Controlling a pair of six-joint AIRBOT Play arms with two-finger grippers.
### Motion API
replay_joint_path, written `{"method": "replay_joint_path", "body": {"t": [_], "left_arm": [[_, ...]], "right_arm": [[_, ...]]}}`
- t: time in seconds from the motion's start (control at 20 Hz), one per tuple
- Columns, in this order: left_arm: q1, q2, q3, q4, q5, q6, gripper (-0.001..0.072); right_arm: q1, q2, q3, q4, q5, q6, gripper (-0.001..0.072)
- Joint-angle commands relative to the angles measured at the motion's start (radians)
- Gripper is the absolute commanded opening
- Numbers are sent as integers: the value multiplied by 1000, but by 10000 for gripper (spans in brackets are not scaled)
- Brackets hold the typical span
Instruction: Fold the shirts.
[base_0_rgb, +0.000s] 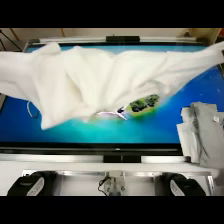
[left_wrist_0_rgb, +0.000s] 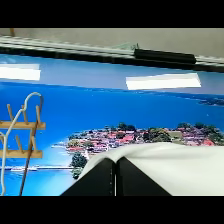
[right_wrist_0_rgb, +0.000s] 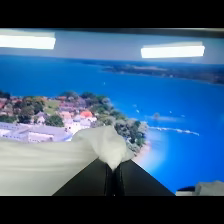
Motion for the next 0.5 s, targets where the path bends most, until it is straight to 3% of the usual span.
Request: {"method": "replay_joint_path", "body": {"t": [0.0, 0.1, 0.45], "left_arm": [[5, 0, -18, 61, 60, -27, 31], [5, -8, -18, 27, 47, -27, 30], [5, 18, -184, 30, -185, 27, 30]], "right_arm": [[-1, -18, 1, -89, 71, 15, 61], [1, -34, 1, -52, 92, 15, 62], [1, -42, -44, -53, 282, 37, 61]]}}
